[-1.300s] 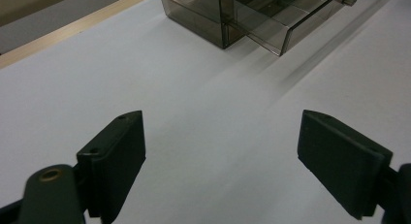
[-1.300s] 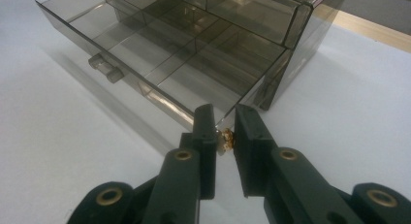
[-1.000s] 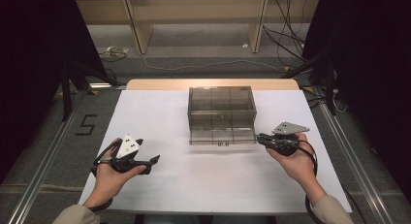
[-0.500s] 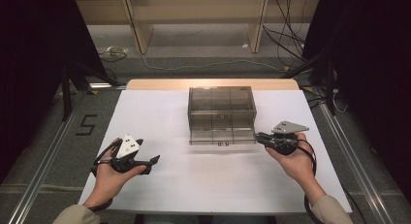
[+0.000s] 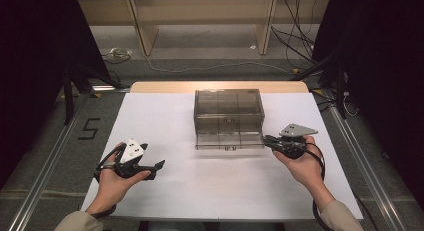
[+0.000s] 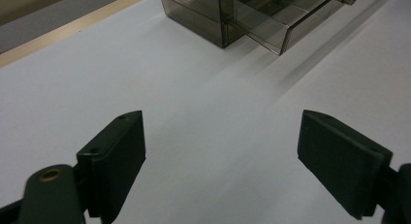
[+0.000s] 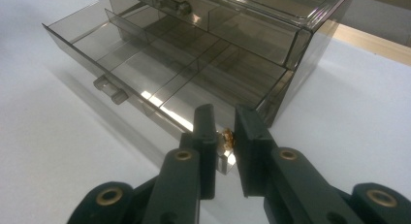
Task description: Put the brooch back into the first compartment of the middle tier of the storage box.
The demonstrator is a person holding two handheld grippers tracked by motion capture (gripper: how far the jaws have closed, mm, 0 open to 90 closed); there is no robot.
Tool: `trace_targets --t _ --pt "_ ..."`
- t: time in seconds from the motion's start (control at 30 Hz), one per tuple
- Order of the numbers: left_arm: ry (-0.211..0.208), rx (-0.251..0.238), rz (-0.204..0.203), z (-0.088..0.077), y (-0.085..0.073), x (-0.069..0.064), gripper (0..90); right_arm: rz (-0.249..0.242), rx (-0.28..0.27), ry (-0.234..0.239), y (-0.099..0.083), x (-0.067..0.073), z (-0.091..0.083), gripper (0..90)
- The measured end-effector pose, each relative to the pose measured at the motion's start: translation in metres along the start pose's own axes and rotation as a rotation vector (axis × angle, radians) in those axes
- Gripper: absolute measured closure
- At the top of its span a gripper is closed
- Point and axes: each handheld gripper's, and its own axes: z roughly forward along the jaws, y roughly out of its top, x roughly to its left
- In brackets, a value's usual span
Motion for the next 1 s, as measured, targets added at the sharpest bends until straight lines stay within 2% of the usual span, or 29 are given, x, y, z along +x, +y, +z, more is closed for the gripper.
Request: trace_targets --t 1.0 --pt "0.000 -0.002 -0.002 -0.0001 0.0002 -0.0007 17.6 -0.018 -0.009 0.015 0.0070 0.0078 0.0088 80.5"
